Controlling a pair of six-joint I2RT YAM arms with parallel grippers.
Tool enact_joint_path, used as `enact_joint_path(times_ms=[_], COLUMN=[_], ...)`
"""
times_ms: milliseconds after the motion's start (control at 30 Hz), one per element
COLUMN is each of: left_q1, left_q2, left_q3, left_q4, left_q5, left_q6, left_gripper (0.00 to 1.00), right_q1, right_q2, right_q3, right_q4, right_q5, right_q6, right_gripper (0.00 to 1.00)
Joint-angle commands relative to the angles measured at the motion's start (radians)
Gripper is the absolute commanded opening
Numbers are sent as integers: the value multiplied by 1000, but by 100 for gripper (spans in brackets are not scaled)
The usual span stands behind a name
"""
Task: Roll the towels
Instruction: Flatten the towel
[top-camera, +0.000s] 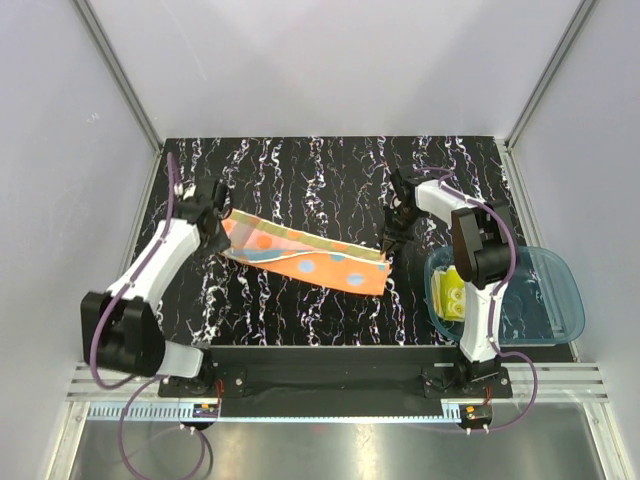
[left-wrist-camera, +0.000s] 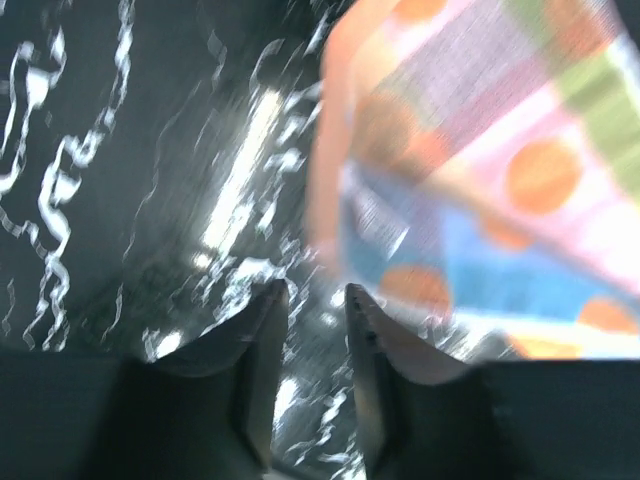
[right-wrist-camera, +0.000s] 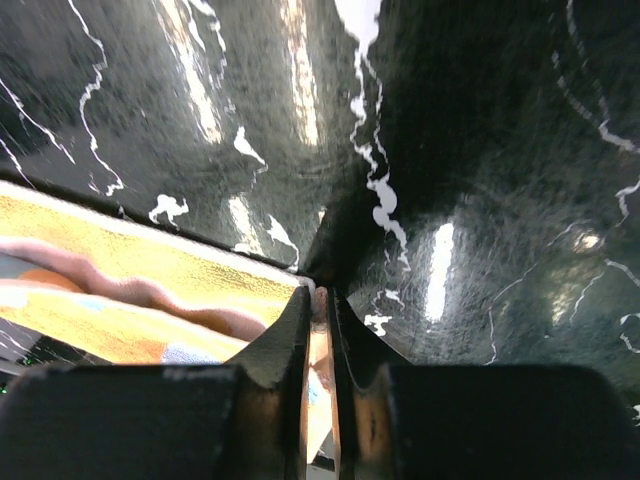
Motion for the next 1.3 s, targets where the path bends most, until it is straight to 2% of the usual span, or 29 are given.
enact_joint_path(times_ms=[0,100,200,333,367,433,467,600,700,800,967,1067,1267], left_q1=[-4,-7,-5,-4,-4,-4,-2,7,24,42,103,131,145], left_q2=[-91,-157,-195,-133,-106,-18,18,263,436,579,644,636,667], left_q3=[-71,-143,-159,-70,-3,88,187,425,551,607,562,495,487], left_q4=[1,-11,-10,5,4,12,15,18,32,44,137,222,265], left_q5=[17,28,10,-10,-6,-4,-2,-33,-39,-3,131,189,208], left_q6=[-23,-35,-32,-23,-17,0,12,101,156,186,172,164,163], left_gripper=[40,48,51,52,52,52,52,56,55,55,59,65,69], right_q1=[-12,-12,-13,-14,-13,-11,-12,-12,-12,-12,-14,-12,-12], right_q2=[31,31,26,15,12,8,6,8,2,3,9,15,28], right_q3=[40,46,41,40,41,43,44,49,46,48,49,52,60], right_q4=[14,11,10,2,2,-1,-6,-10,-9,-7,-4,4,5], right_q5=[37,37,37,40,40,46,48,40,38,38,22,2,-12], right_q6=[-6,-8,-10,-13,-13,-14,-17,-20,-22,-26,-26,-26,-25], right_gripper=[0,0,0,0,0,0,0,0,0,0,0,0,0])
